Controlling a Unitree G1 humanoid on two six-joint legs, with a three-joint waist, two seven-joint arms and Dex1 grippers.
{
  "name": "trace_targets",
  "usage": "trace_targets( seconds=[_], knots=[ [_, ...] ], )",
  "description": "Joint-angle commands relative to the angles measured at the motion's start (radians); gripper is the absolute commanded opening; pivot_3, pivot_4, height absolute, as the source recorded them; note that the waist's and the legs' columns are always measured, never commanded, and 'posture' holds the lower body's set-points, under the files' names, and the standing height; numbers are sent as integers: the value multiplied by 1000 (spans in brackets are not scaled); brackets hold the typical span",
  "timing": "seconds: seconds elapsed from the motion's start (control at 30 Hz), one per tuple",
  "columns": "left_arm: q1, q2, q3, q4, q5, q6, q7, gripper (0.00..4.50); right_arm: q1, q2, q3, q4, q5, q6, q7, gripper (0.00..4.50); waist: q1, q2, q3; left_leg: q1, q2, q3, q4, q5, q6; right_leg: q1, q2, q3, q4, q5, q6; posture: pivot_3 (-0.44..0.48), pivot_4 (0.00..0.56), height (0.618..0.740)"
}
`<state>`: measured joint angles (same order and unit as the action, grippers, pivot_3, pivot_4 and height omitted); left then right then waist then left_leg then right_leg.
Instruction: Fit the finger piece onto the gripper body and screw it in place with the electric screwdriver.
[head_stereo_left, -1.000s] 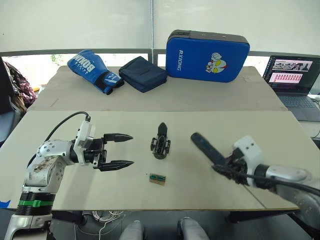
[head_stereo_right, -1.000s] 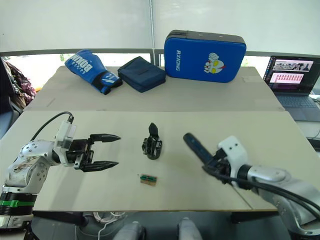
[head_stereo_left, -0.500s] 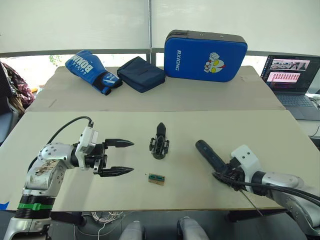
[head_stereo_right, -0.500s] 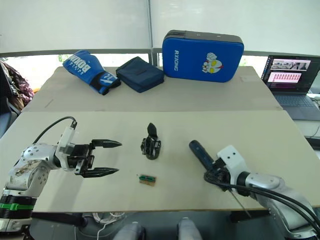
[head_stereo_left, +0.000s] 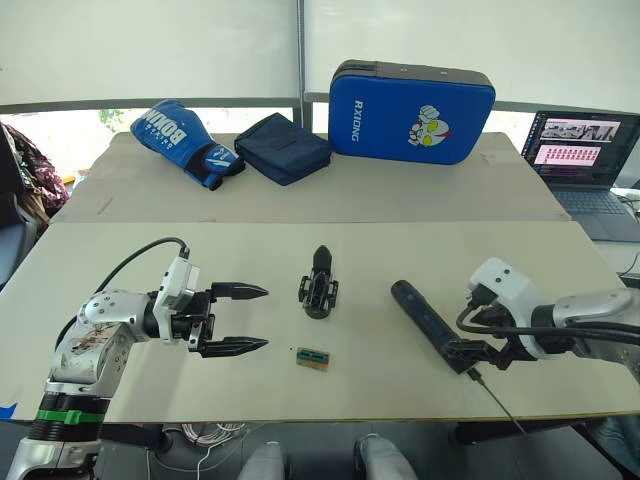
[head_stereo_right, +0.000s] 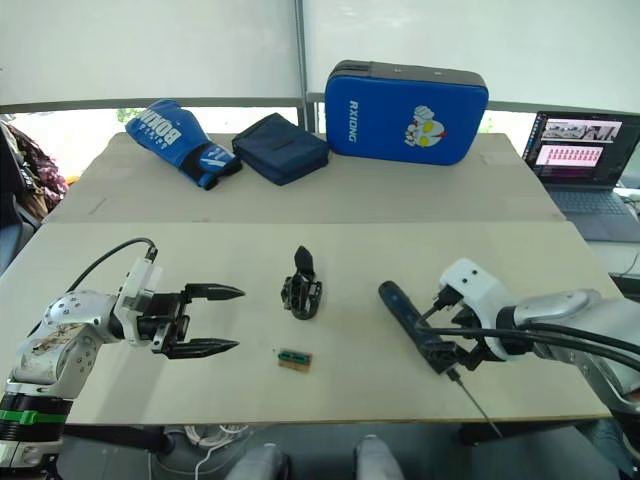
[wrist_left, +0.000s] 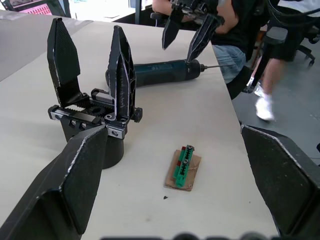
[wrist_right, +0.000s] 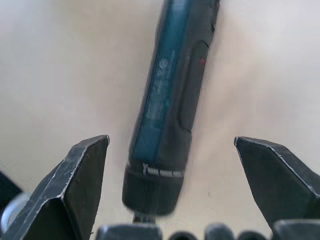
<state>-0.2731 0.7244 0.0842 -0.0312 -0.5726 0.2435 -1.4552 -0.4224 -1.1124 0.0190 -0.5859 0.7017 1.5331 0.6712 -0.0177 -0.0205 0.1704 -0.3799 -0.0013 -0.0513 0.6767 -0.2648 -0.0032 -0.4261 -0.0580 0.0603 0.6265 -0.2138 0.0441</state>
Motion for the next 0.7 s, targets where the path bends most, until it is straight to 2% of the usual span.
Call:
trace_targets(
  seconds=[0.03, 0.17, 0.47, 0.7],
  knots=[
    [-9, -4, -5, -22, -2, -19, -1, 4500, -79, -10, 83, 39, 22, 79, -16, 4452, 0, 0, 0, 0, 0, 0, 0, 0, 0, 0, 0, 0, 0, 0, 0, 0, 150, 740],
    [2, -10, -17, -47, -9, -20, -4, 4500, -159, -56, 231, 76, 15, 81, -9, 4452, 3, 0, 0, -1, -1, 1, 1, 0, 0, 0, -2, 0, 0, 0, 0, 0, 150, 740],
    [75, -10, -53, -107, 12, -67, -25, 4500, -268, -6, 384, 175, -23, 81, -22, 4452, -2, 0, 0, -1, -1, 1, 1, 0, 0, -1, -1, 0, 0, 0, 0, 0, 150, 740],
    [108, -20, -65, -144, 9, -69, 4, 4500, -327, 22, 489, 229, -92, 55, -13, 4452, 2, 0, 0, -2, -1, 0, 1, 0, 0, -2, -1, 0, 0, 0, 0, 0, 150, 740]
  ],
)
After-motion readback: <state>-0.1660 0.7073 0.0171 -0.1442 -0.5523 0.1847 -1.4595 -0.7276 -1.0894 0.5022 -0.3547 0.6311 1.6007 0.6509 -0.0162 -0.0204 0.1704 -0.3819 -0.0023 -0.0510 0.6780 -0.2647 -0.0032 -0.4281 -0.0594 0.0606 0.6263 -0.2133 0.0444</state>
